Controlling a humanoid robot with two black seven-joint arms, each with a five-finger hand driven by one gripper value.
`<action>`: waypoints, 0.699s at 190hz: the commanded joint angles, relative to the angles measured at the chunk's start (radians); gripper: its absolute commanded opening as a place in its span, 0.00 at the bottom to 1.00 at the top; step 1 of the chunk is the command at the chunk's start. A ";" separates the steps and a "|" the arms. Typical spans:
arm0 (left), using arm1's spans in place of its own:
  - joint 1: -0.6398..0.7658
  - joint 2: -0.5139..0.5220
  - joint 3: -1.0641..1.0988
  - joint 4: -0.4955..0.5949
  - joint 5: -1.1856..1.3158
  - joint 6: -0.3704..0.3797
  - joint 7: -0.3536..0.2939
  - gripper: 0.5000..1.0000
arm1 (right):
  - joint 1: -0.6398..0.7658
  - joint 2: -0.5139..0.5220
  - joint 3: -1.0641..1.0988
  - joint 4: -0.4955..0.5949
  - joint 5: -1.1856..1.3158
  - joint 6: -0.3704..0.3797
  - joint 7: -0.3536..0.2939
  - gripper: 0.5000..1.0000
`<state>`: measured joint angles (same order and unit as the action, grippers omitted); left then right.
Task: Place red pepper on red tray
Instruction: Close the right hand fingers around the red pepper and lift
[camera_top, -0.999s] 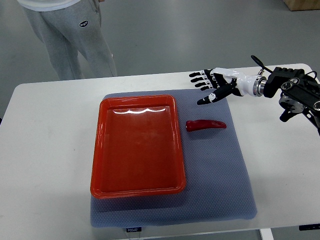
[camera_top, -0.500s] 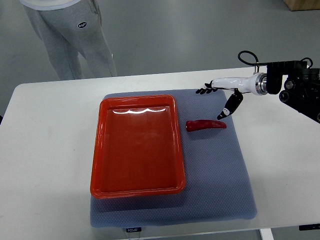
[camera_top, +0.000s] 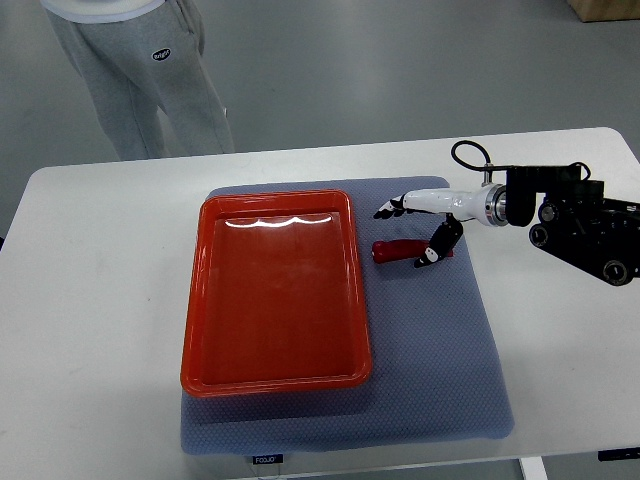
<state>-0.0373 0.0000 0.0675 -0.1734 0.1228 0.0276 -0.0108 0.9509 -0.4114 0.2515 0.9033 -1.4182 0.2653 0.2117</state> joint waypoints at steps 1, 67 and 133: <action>-0.001 0.000 0.000 0.000 0.000 0.000 0.000 1.00 | -0.014 0.000 0.000 -0.004 -0.001 -0.023 0.000 0.66; 0.000 0.000 0.000 0.000 0.000 0.000 0.000 1.00 | -0.018 0.014 -0.067 -0.004 -0.001 -0.109 0.000 0.17; -0.001 0.000 0.001 0.000 0.000 0.000 0.000 1.00 | -0.006 0.008 -0.064 -0.004 0.010 -0.100 0.000 0.00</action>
<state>-0.0372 0.0000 0.0675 -0.1733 0.1227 0.0276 -0.0108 0.9398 -0.3987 0.1840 0.8989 -1.4167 0.1628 0.2116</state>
